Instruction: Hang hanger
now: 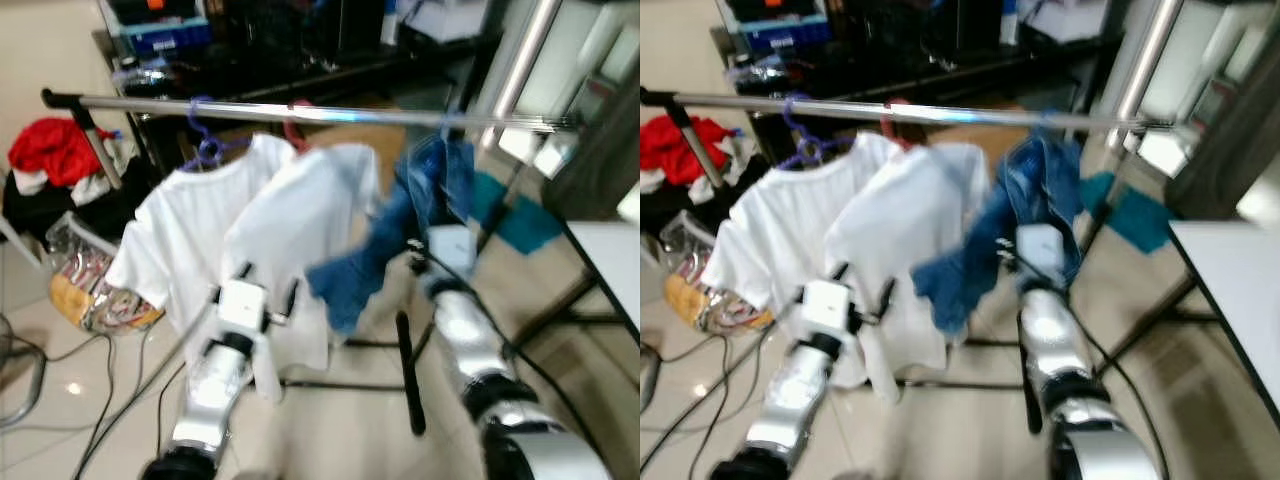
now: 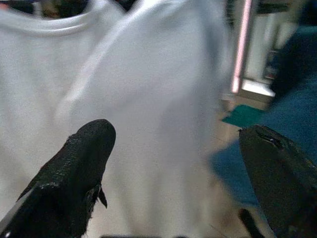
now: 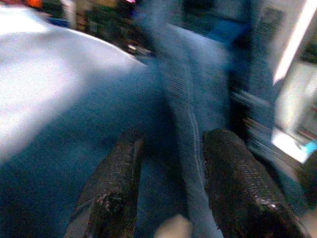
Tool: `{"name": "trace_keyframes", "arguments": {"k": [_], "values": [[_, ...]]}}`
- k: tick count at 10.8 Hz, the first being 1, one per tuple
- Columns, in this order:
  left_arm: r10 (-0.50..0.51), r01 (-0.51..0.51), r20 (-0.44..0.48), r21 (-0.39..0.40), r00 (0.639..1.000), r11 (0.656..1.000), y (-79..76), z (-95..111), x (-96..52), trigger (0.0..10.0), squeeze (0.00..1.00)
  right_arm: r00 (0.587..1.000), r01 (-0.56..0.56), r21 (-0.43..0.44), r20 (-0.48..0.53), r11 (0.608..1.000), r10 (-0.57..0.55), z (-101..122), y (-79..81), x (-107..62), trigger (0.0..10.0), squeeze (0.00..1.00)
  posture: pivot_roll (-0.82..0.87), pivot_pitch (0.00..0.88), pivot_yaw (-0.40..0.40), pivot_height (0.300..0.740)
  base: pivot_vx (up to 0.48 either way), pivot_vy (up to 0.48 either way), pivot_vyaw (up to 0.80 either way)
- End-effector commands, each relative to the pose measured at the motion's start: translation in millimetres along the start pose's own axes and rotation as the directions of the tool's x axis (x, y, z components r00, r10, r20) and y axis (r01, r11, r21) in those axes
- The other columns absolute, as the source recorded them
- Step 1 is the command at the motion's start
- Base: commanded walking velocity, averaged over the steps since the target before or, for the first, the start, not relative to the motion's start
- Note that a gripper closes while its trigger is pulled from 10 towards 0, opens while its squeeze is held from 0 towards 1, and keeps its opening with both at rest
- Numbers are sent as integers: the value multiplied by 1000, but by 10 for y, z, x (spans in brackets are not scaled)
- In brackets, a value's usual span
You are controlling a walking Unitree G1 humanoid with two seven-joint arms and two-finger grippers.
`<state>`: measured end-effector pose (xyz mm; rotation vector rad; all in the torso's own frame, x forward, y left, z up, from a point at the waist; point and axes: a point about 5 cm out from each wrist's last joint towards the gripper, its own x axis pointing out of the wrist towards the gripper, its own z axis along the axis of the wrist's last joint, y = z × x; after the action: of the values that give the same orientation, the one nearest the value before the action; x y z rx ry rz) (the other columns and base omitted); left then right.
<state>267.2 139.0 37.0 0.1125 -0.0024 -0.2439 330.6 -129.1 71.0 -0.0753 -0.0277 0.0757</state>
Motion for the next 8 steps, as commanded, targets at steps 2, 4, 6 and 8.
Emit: {"name": "trace_keyframes", "arguments": {"k": [2,4,6,8], "values": [[16,-17,-20,-4,1000,1000,23,-32,-23,10000,0,1000,-9,1,8,1000,9,18,40,5,10000,0,115,0,-12,740,409,0,0],[15,-15,-23,-3,1000,1000,16,-37,-33,10000,0,1000,-7,2,7,1000,7,10,40,-6,10000,0,115,0,-10,740,379,0,0],[3,-3,-11,-13,1000,1000,3,-28,-45,10000,0,1000,2,5,2,1000,-2,-5,38,-18,10000,0,114,0,-7,740,0,0,0],[-1,1,-12,-14,1000,1000,-10,-28,-41,10000,0,1000,20,1,2,1000,-20,0,2,-14,10000,0,111,0,-5,740,0,0,0]]}}
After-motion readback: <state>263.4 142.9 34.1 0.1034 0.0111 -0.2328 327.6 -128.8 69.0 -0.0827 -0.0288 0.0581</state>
